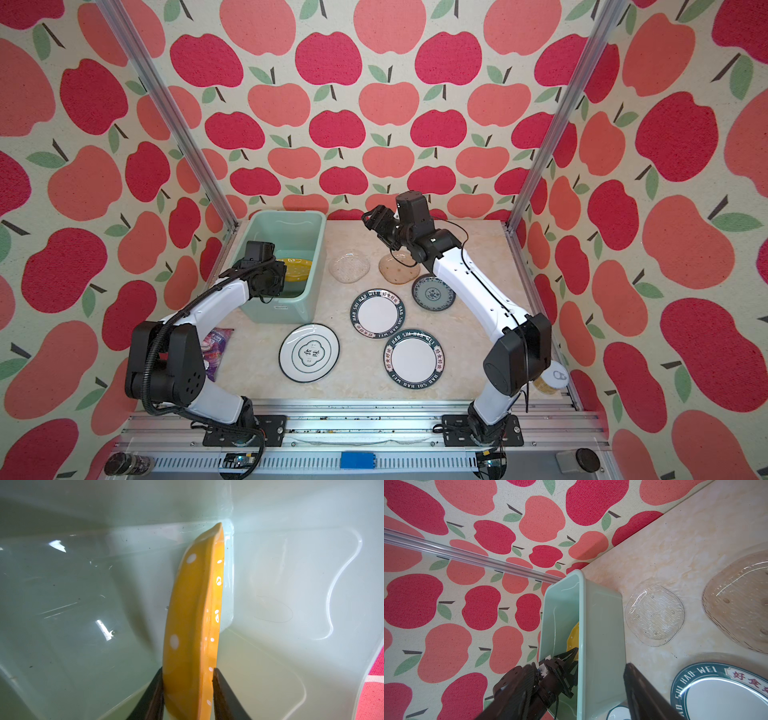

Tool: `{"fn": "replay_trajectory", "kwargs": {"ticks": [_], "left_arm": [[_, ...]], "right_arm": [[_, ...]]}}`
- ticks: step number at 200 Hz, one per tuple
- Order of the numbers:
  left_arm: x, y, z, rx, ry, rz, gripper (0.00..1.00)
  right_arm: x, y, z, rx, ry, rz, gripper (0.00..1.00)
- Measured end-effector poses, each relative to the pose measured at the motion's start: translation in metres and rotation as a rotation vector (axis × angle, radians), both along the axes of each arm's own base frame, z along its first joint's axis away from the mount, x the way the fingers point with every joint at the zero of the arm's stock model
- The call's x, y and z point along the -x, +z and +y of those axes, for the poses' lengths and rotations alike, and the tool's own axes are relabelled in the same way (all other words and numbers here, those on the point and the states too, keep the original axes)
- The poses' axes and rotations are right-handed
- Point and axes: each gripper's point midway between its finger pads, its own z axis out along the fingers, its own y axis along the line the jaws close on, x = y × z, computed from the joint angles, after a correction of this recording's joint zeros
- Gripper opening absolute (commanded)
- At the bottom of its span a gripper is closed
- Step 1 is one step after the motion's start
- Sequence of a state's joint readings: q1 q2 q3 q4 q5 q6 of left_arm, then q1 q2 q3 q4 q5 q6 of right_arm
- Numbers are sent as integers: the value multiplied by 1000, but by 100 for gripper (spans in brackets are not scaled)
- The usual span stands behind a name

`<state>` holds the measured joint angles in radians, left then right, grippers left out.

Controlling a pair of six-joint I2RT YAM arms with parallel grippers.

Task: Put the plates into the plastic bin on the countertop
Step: 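Release the plate from the right gripper and lower it into the bin with the left, then open the left gripper to drop the yellow plate flat in the bin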

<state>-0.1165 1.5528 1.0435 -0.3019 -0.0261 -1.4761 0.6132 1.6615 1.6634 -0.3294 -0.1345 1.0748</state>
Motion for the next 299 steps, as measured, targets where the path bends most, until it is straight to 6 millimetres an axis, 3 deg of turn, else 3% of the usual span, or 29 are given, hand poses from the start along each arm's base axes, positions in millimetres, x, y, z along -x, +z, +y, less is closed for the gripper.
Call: {"fn": "replay_trajectory", "kwargs": {"ticks": [75,128,169,211,226,231,255,299], "left_arm": [[16,-24,0,6,-9,63,47],[23,-43,-3,5,-34,147,72],[9,-32,-3,-11,-63,173,82],[8,-20,-6,-21,-102,200,88],[3,-10,-7,-30,-129,186,90],[0,-5,-6,-37,-139,175,100],[-18,29,-5,-63,-189,88,99],[-34,129,-5,-194,-321,-149,99]], "right_arm": [[-1,-1,-8,2,-15,1,72],[-4,-6,-13,1,-31,4,72],[-3,-7,-15,0,-34,7,72],[-1,-4,-15,-3,-34,2,72],[-1,-5,-16,-2,-33,3,72],[-1,-5,-16,0,-33,4,72],[2,-12,-18,28,-27,21,72],[17,-25,-30,125,-5,43,73]]}}
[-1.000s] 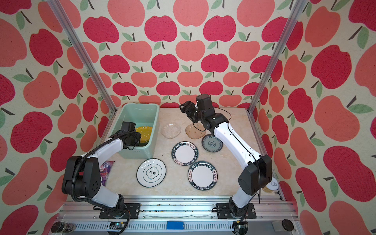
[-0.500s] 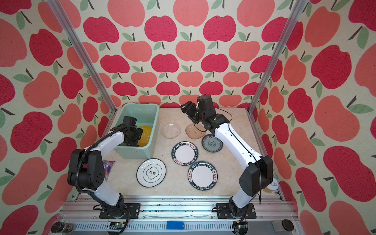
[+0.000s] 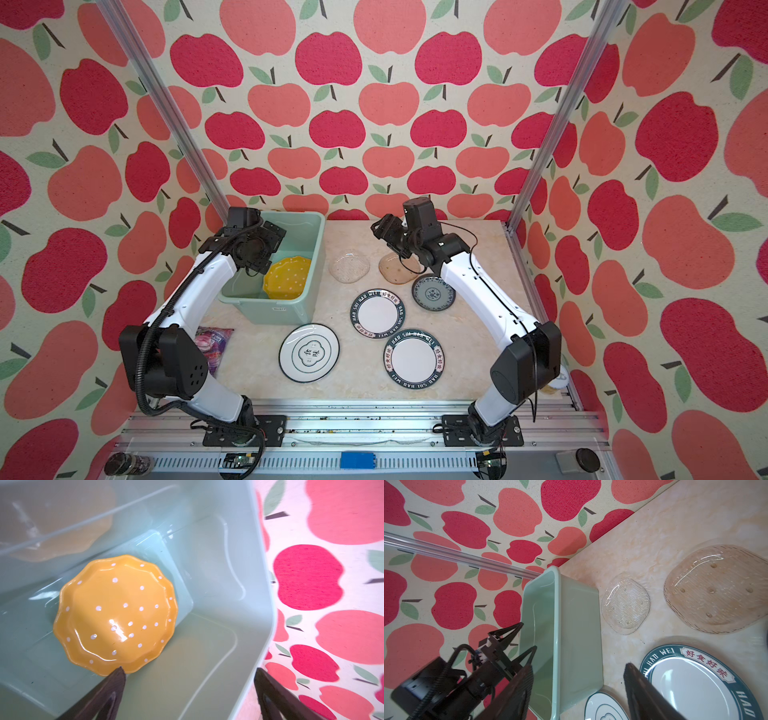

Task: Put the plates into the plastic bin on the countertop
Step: 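Open the left gripper to drop the yellow plate flat in the bin, then raise the left gripper from the bin while the right reaches toward the green-rimmed plates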

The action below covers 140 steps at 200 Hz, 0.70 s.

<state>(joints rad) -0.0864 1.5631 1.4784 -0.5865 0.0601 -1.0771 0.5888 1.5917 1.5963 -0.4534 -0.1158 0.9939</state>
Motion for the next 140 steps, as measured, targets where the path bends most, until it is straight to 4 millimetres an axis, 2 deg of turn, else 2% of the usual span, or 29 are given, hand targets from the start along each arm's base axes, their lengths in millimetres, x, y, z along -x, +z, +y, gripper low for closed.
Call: {"fn": "replay_trajectory", "kwargs": {"ticks": [18,41,72,92,108,140], "left_arm": [[10,39,-3,-54,-62,-104,99],[29,79,-11,-132,-157,-218,99],[66,124,-38,-266,-381,-365,99],[99,135,-59,-348,-531,-414,99],[130,130,-76,-395,-649,-430,99],[193,103,-114,-454,-910,-440,99]], "right_arm": [[11,1,-7,45,25,-5,74],[30,6,-15,92,85,-23,74],[69,-3,-16,134,224,-23,74],[99,-25,-13,151,304,23,74],[120,-50,-18,173,334,81,74],[150,-95,-58,208,265,204,75]]}}
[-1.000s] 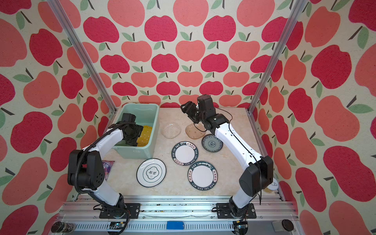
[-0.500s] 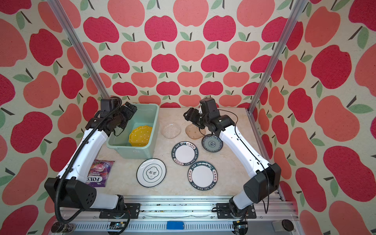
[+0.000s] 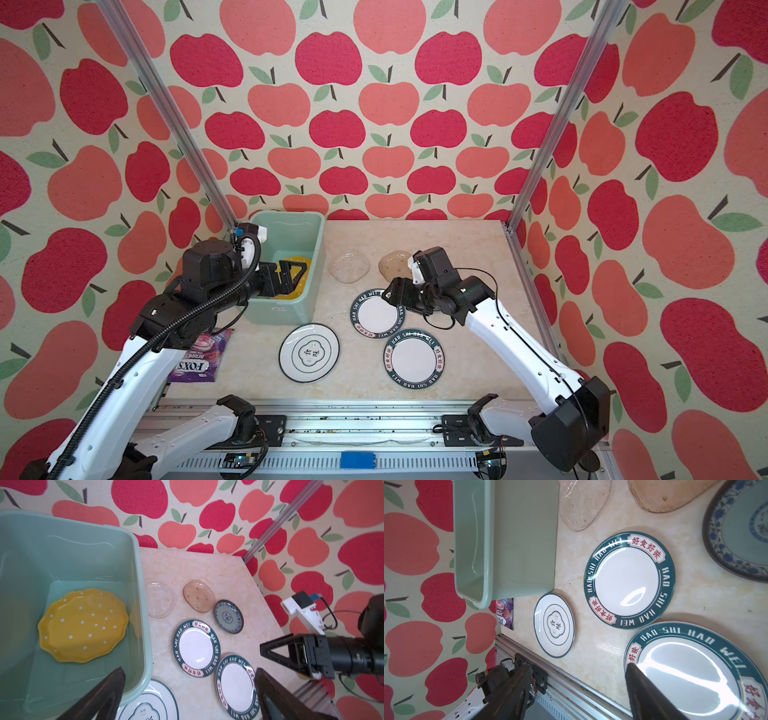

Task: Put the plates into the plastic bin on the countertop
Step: 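Raise the left gripper from the bin while the right reaches toward the green-rimmed plates, then lower the right gripper onto the rim of the green-rimmed plate nearest the robot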

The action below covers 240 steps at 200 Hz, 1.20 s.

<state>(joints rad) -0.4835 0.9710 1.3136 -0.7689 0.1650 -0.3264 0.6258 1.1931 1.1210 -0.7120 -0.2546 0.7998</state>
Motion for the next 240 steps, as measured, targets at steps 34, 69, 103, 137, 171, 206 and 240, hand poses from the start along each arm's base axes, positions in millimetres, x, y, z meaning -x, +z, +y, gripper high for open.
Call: {"fn": "replay_trajectory", "kwargs": {"ticks": [34,69,103,137,171,206,240], "left_arm": [[31,-26,-39,-133,-215,1,99],[40,-56,-72,-315,-379,-16,99],[52,-83,-104,-490,-563,-60,99],[83,-98,-128,-551,-806,-107,99],[103,-97,-140,-494,-947,-129,99],[118,-104,-147,-439,-1027,-105,99],[122,-111,-151,-412,-1057,-82,99]], "right_arm": [[17,-30,-55,69,-150,76,78],[40,-73,-92,177,-235,210,80],[65,-110,-115,249,-278,326,81],[87,-135,-126,265,-294,380,80],[98,-158,-125,241,-307,422,79],[94,-173,-116,196,-303,437,74],[89,-182,-108,152,-296,429,70]]}}
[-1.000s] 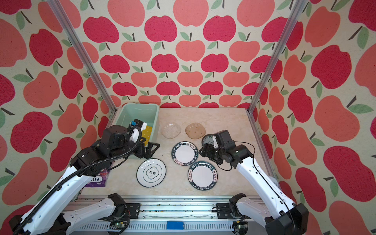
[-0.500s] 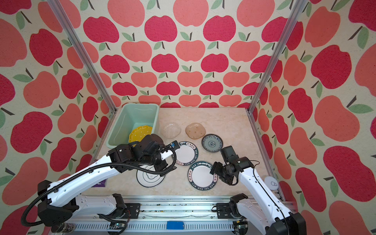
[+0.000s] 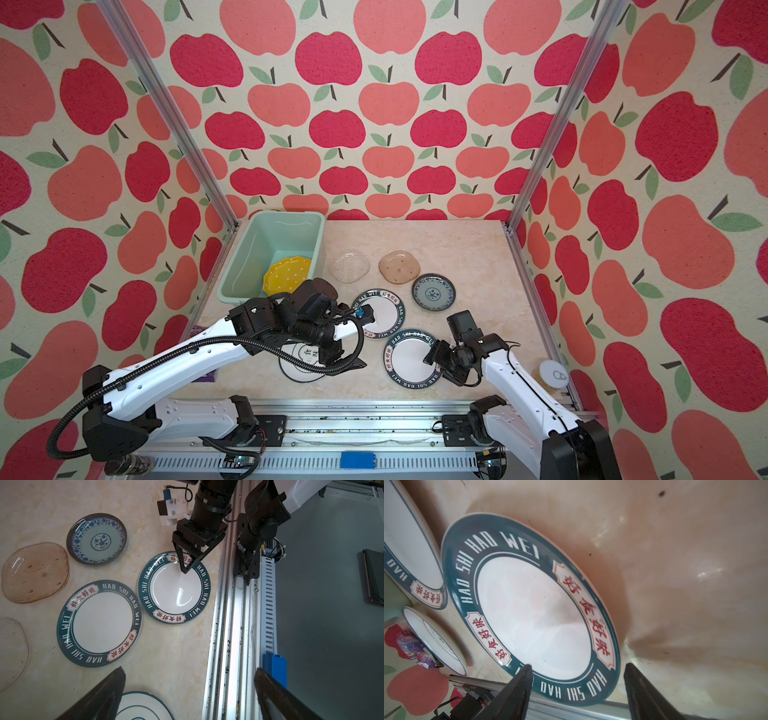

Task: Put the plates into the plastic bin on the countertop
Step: 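Lower the right gripper onto the rim of the green-rimmed plate nearest the robot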

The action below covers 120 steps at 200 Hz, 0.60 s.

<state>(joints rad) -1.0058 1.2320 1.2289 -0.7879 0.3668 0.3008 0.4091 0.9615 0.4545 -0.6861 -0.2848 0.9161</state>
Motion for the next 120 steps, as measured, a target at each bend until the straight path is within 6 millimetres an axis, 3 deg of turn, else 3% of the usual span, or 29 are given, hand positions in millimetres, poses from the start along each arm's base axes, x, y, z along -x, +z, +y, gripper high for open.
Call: {"fn": "replay_trajectory", "kwargs": {"ticks": [85,120], "left_arm": [[-25,-5,-3,37,89,86,99],[-27,-4,-5,47,102,105,99]], "right_arm": [[-4,-12,9,-88,-26,-59,42],[-2,-15,8,-96,-37,-78,24]]}}
